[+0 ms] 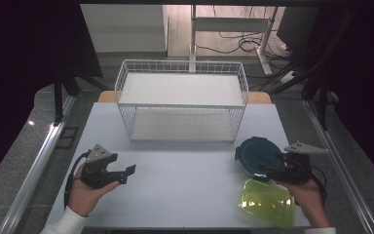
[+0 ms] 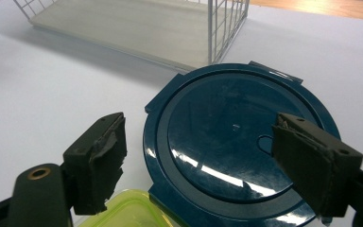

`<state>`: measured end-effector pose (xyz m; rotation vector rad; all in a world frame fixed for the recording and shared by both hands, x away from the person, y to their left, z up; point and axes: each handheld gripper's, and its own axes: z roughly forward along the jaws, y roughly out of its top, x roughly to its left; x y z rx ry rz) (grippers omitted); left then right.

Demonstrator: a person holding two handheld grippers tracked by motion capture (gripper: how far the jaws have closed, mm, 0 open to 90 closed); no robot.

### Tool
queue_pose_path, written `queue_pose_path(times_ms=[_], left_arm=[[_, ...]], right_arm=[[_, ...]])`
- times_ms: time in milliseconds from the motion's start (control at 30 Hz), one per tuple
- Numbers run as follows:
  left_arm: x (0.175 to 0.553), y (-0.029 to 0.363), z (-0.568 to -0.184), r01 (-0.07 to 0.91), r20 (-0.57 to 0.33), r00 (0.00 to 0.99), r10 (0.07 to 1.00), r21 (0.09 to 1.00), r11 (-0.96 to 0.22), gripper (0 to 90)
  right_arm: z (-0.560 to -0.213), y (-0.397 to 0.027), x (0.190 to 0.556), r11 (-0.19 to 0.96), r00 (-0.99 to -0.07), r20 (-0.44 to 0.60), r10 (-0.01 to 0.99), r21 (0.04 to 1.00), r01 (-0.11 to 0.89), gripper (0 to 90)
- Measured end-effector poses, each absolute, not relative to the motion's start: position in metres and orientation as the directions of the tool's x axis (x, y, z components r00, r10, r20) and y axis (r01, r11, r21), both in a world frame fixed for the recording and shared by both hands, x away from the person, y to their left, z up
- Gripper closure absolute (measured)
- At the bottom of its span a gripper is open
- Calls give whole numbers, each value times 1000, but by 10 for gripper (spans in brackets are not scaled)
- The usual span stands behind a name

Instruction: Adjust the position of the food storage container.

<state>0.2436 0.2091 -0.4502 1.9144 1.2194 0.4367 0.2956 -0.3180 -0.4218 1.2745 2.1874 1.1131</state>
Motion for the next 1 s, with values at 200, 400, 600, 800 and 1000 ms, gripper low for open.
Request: queue_pose_path(times_ms=[200,400,600,800,1000], left_arm=[[245,210,-451,601,-130,474,871,770,-212,215],[241,209,-448,596,-128,487,864,772,-222,214],[241,210,-450,600,-132,492,861,767,-225,214],[242,209,-451,606,-131,490,862,762,-229,214],[243,207,-453,610,-126,491,862,757,-236,210]], right_arm=[[-420,-323,296,269,-520,80,850,784,560,218],[-409,-335,304,264,-494,72,867,774,575,284],[-400,-346,317,295,-472,45,880,727,620,380],[-402,-357,336,310,-431,16,902,672,673,482],[-413,-366,351,314,-397,1,918,611,727,619]])
